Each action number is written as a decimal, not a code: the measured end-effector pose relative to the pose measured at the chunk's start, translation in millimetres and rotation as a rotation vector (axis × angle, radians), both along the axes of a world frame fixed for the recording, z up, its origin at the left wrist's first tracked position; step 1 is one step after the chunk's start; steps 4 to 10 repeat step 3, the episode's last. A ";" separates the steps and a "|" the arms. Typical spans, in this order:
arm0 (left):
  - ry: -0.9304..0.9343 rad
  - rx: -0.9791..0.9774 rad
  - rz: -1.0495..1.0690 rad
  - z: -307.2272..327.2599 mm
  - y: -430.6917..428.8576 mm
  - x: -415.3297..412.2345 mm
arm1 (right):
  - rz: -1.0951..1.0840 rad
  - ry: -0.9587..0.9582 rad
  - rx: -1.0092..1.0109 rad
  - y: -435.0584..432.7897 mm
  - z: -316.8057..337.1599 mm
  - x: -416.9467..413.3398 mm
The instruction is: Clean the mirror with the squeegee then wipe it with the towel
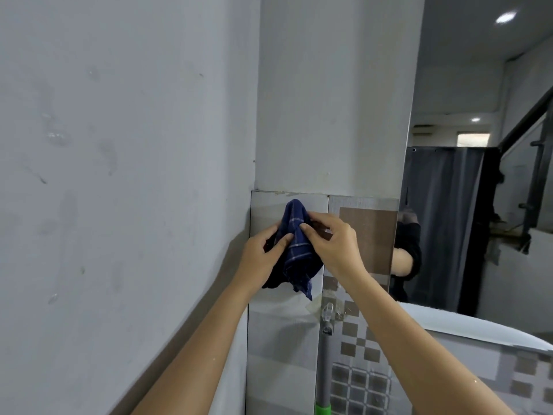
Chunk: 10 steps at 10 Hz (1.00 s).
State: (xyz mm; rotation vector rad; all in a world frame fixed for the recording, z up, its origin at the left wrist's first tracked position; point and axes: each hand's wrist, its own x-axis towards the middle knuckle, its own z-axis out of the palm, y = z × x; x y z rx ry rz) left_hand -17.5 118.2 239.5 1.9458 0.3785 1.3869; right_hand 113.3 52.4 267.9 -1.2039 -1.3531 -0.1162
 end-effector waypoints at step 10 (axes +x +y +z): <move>0.238 0.103 0.328 12.3 -47.7 -21.8 | -0.094 -0.191 -0.224 -64.6 1.2 -14.5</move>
